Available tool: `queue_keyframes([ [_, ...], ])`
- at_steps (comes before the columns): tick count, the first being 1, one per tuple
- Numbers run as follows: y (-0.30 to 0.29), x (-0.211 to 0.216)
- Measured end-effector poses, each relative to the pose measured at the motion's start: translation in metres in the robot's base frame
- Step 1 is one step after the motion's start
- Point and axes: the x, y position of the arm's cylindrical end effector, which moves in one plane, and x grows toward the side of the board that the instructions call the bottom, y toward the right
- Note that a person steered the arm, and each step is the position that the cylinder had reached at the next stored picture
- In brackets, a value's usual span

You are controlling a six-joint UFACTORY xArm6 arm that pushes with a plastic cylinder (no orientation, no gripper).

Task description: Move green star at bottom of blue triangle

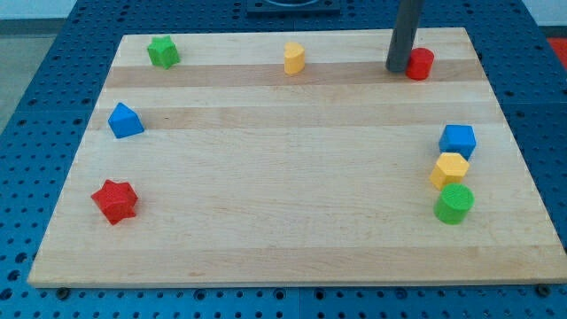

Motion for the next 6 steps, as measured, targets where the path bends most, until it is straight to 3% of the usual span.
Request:
queue_keyframes([
  [1,0.000,-0.041],
  [3,0.068,0.002],
  [5,0.068,0.067],
  [6,0.068,0.073],
])
